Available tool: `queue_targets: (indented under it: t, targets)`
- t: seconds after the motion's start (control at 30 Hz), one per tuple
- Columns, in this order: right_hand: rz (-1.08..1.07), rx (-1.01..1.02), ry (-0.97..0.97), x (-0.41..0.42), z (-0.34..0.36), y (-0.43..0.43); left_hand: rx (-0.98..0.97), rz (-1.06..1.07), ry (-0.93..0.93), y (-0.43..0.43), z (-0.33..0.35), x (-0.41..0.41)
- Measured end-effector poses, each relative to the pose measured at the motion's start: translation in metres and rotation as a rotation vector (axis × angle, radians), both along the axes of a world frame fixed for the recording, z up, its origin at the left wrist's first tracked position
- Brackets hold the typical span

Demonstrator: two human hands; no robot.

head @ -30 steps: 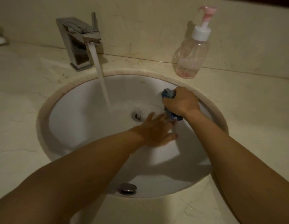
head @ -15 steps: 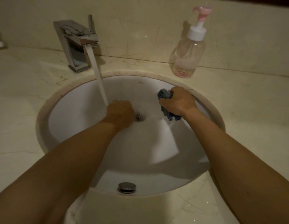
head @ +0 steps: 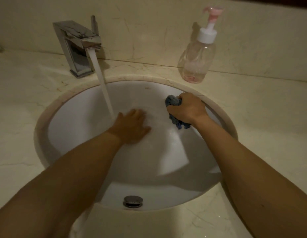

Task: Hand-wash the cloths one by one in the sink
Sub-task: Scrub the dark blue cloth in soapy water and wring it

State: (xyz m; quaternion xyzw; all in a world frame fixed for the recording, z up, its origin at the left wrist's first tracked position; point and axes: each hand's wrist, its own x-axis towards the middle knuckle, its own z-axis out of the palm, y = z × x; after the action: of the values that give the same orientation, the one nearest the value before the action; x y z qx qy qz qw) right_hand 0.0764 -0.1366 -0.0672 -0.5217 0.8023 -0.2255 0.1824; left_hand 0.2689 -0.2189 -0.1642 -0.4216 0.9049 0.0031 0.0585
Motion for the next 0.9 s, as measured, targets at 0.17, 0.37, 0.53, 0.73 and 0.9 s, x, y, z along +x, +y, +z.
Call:
queue_targets:
  t: [0.17,0.37,0.53,0.73,0.9]
  targets:
    - [0.003,0.015,0.003,0.001,0.0,0.0,-0.084,0.245,-0.044,0.0,0.019,0.01]
    - [0.004,-0.014,0.036,0.0,-0.003,-0.001,0.052,-0.007,0.163,0.029,0.029,-0.043]
    - [0.014,-0.006,0.076,-0.001,-0.006,-0.004,0.189,-0.434,0.144,0.065,0.013,-0.072]
    - [0.035,0.001,0.036,0.001,-0.003,-0.002,0.025,-0.039,0.011,0.009,0.008,-0.012]
    - [0.036,-0.01,0.016,0.001,-0.003,-0.001,-0.068,0.291,-0.117,-0.007,0.021,0.018]
